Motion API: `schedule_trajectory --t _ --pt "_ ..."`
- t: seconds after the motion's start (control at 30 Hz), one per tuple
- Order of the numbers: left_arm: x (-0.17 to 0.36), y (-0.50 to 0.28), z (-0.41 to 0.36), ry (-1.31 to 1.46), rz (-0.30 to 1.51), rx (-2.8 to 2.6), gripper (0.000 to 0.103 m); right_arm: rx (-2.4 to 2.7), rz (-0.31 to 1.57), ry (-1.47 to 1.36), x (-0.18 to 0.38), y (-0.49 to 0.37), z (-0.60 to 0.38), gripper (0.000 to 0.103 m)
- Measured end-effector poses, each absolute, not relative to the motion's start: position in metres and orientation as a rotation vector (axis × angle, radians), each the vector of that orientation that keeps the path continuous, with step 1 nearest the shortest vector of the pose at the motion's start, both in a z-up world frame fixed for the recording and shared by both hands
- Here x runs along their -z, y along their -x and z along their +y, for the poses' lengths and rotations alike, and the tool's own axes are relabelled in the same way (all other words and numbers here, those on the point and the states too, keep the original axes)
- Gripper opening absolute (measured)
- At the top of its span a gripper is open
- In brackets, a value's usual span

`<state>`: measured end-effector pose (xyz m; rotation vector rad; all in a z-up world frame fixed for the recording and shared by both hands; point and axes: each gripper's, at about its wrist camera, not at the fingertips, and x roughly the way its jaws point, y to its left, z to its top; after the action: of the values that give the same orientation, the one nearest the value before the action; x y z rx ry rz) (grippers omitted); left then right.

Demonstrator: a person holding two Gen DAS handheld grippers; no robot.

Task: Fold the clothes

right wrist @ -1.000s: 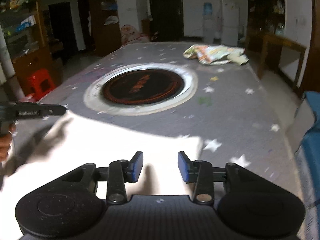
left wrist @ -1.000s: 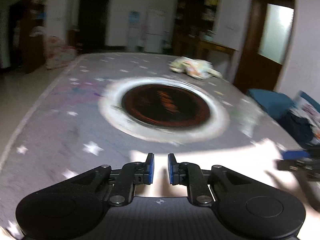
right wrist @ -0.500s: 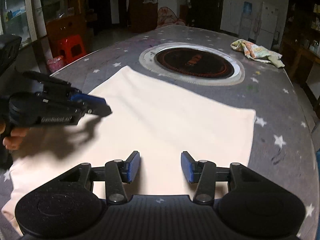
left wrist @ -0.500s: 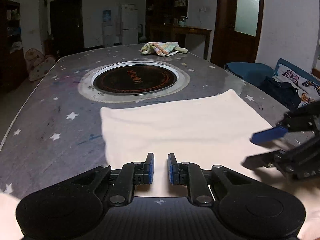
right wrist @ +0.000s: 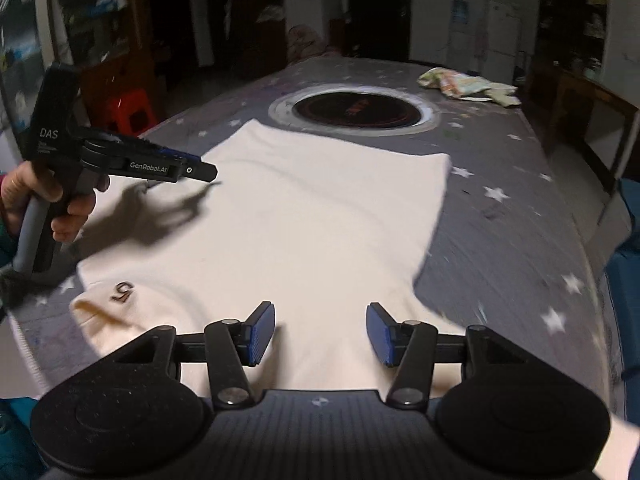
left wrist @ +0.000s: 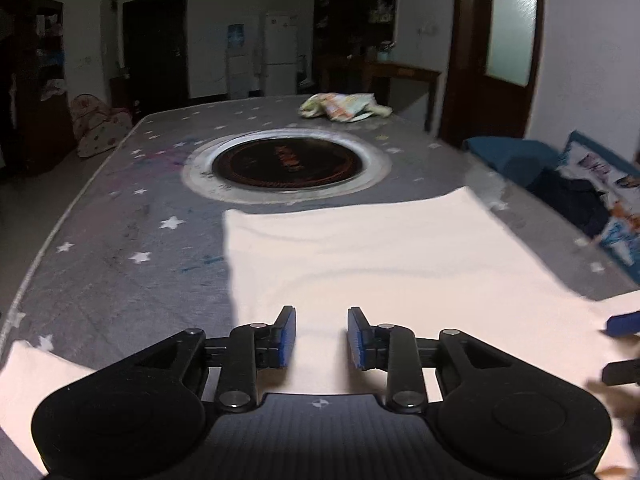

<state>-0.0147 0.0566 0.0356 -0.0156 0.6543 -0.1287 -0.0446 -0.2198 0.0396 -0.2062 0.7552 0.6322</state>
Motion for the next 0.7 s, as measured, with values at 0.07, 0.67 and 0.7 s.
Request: schedule_trajectory --t 0.07,0.67,0.7 --pt "-0.04 0.027 0.045 0.024 0.645 0.194 0.031 -0.613 0.744 0.179 -0.042 0.058 -0.231 0.051" --pt "-0.025 0.091 -0.026 -0.155 0.657 0.538 0.034 -0.368 0.668 -0.078 -0.051 0.093 -0.322 0.051" --pt "-0.028 0.092 -0.027 -0.157 0.649 0.544 0.034 -0.339 0.661 -0.081 -0.052 0.094 -0.328 0.051"
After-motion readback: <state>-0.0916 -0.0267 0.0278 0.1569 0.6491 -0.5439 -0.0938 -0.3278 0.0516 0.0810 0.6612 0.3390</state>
